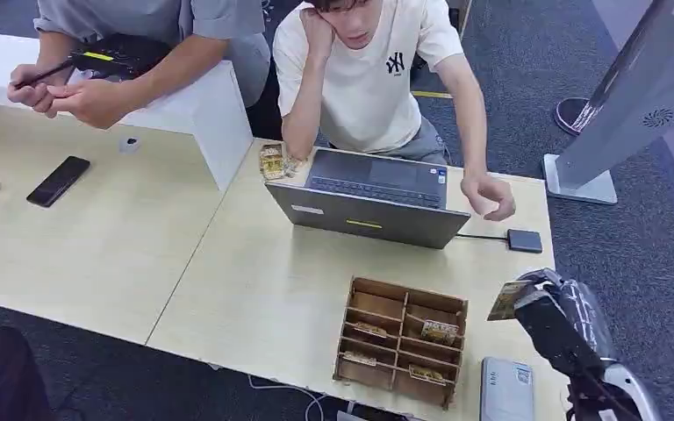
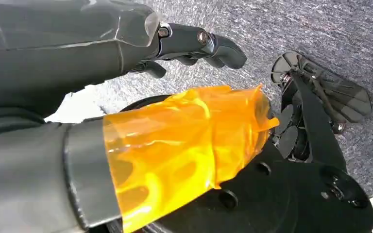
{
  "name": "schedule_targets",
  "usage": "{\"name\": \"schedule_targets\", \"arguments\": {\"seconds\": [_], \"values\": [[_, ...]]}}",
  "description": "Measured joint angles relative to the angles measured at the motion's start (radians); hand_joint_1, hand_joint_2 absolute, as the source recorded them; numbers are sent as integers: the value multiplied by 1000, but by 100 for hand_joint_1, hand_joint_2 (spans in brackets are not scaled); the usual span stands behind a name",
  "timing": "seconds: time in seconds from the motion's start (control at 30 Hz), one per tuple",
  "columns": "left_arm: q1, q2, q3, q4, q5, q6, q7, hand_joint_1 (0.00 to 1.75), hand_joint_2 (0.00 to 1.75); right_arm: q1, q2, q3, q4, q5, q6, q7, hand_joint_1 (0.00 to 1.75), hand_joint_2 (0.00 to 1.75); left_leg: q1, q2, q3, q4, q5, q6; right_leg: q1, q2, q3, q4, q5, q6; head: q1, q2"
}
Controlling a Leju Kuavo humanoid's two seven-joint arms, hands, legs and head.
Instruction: Pass the card to the sensor for recognition and then transmit it.
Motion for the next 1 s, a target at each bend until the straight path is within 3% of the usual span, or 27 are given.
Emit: {"name": "schedule_targets", "arguments": {"seconds": [0.3, 0.63, 1.0], "values": [[-1, 4, -35, 0, -18, -27, -12, 0, 0, -56, 81, -10, -52, -59, -48, -116, 175, 175, 0, 0, 0, 0, 0, 0, 0, 0, 0, 0, 0, 0, 0, 0], [-1, 8, -60, 0, -35, -42, -23, 0, 0, -137, 138, 0, -59, -113, -56, -187, 175, 175, 0, 0, 0, 0, 0, 0, 0, 0, 1, 0, 0, 0, 0, 0], [-5, 17, -116, 0, -92, -56, -27, 0, 0, -431, 238, 86, 130, -207, -18, -207, 175, 175, 0, 0, 0, 0, 3, 0, 0, 0, 1, 1, 2, 0, 0, 0]]}}
